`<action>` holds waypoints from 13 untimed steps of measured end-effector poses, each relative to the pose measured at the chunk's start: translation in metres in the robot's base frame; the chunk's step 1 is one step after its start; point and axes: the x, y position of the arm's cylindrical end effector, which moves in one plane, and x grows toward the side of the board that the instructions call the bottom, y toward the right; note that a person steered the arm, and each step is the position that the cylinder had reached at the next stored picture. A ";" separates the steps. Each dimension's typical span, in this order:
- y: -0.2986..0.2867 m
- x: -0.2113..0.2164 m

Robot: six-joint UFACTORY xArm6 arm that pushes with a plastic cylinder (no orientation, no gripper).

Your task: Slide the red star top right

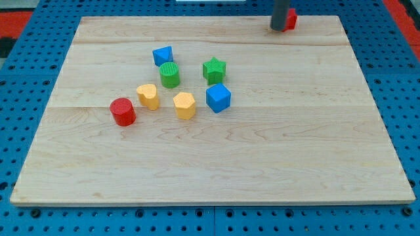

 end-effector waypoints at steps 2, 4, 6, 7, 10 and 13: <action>-0.026 0.000; -0.041 -0.026; -0.019 -0.031; 0.027 -0.031; 0.005 -0.005; 0.039 -0.003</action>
